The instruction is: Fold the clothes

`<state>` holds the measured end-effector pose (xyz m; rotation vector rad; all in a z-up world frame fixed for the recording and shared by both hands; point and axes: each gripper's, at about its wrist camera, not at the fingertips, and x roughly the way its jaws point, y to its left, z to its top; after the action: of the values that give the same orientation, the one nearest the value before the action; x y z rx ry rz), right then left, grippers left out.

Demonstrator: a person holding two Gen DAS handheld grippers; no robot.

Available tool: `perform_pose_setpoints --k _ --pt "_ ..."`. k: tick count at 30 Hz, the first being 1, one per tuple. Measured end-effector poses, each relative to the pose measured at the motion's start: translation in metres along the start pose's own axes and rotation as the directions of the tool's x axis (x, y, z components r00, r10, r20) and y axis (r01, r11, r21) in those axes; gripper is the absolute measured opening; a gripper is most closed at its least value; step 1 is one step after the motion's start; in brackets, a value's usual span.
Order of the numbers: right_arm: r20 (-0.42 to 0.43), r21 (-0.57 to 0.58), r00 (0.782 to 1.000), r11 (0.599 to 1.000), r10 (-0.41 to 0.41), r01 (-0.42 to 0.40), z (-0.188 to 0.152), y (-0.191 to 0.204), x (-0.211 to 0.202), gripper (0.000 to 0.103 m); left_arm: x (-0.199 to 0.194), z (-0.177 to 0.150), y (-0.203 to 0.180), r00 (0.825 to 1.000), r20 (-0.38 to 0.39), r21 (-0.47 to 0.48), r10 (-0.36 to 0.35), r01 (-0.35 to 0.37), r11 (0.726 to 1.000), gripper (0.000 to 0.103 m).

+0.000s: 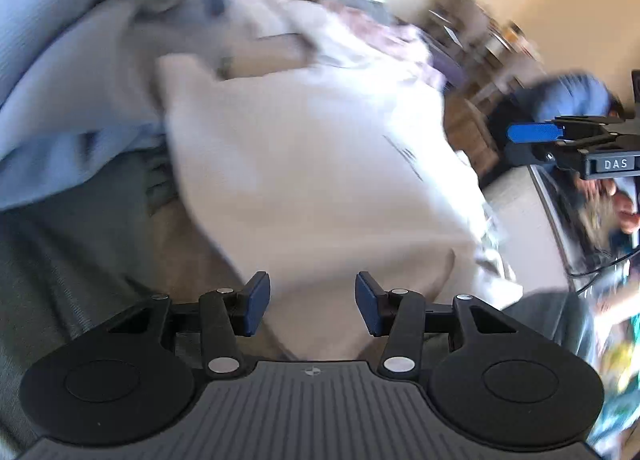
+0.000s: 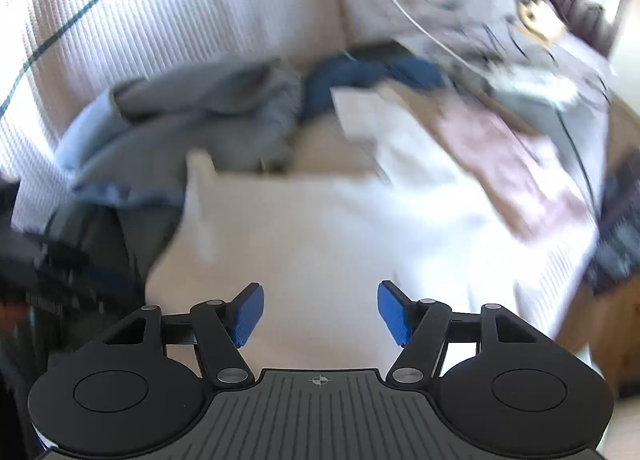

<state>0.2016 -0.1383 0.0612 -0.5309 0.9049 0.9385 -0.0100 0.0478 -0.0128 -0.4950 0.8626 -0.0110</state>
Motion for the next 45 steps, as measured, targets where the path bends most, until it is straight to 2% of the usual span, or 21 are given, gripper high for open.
perform_pose_setpoints --k 4,6,8,12,17,18,21,22,25,26,28,30,32,35,38,42,45 --pt "-0.058 -0.013 0.998 1.000 -0.003 0.002 -0.040 -0.003 -0.014 0.065 0.016 0.001 -0.026 1.000 -0.019 0.063 -0.010 0.011 0.998 0.044" --pt "-0.087 -0.011 0.996 1.000 0.013 -0.014 -0.052 -0.002 -0.011 0.061 0.007 -0.006 -0.029 0.999 -0.024 0.078 -0.021 0.023 0.997 0.044" --pt "-0.117 -0.015 0.993 1.000 0.010 -0.012 -0.059 0.001 -0.001 0.061 0.009 -0.008 -0.038 0.999 -0.023 0.090 -0.027 0.029 0.996 0.044" --pt "-0.200 -0.060 0.978 0.996 0.052 -0.065 -0.067 0.008 0.030 0.056 0.016 -0.014 -0.045 0.998 -0.041 0.075 -0.048 0.051 0.996 0.044" --pt "-0.256 -0.100 0.964 0.989 0.077 -0.106 -0.064 0.017 0.071 0.055 0.017 -0.019 -0.040 0.998 -0.060 0.064 -0.030 0.034 0.997 0.047" --pt "-0.266 -0.089 0.961 0.990 0.082 -0.109 -0.065 0.017 0.075 0.044 0.018 -0.020 -0.038 0.998 -0.060 0.060 -0.030 0.034 0.998 0.050" --pt "-0.302 -0.041 0.949 0.994 0.086 -0.103 -0.068 0.015 0.080 0.021 0.027 -0.022 -0.035 0.996 -0.074 0.058 -0.043 0.048 0.997 0.052" --pt "-0.303 -0.034 0.950 0.995 0.080 -0.094 -0.069 0.015 0.077 0.017 0.031 -0.023 -0.036 0.995 -0.079 0.070 -0.054 0.059 0.996 0.051" --pt "-0.247 0.022 0.968 0.999 0.052 -0.048 -0.073 0.010 0.047 0.012 0.043 -0.026 -0.039 0.992 -0.091 0.105 -0.091 0.101 0.989 0.049" --pt "-0.220 0.050 0.975 0.998 0.042 -0.032 -0.074 0.007 0.033 0.012 0.047 -0.027 -0.039 0.990 -0.099 0.097 -0.099 0.109 0.989 0.044" --pt "-0.163 0.105 0.986 0.994 0.018 -0.001 -0.075 0.000 0.003 0.012 0.059 -0.028 -0.036 0.985 -0.135 0.077 -0.105 0.116 0.990 0.023" --pt "-0.111 0.151 0.994 0.988 -0.013 0.030 -0.075 -0.005 -0.027 0.011 0.070 -0.031 -0.035 0.978 -0.194 0.074 -0.083 0.099 0.992 0.019" --pt "-0.059 0.171 0.996 0.983 -0.060 0.069 -0.069 -0.007 -0.052 0.011 0.075 -0.035 -0.036 0.969 -0.234 0.094 -0.079 0.103 0.990 0.018" --pt "0.037 0.165 0.990 0.978 -0.135 0.128 -0.050 -0.011 -0.081 0.011 0.073 -0.036 -0.037 0.965 -0.248 0.120 -0.084 0.117 0.986 0.018" --pt "0.136 0.133 0.975 0.978 -0.178 0.160 -0.024 -0.014 -0.092 0.011 0.074 -0.031 -0.026 0.955 -0.272 0.027 -0.117 0.129 0.991 0.018" --pt "0.238 0.068 0.958 0.986 -0.164 0.152 0.018 -0.012 -0.084 0.011 0.072 -0.033 -0.023 0.952 -0.275 0.000 -0.134 0.140 0.990 0.018" --pt "0.251 0.001 0.962 0.994 -0.107 0.111 0.050 -0.005 -0.053 0.011 0.070 -0.035 -0.023 0.952 -0.272 -0.008 -0.137 0.140 0.990 0.018"
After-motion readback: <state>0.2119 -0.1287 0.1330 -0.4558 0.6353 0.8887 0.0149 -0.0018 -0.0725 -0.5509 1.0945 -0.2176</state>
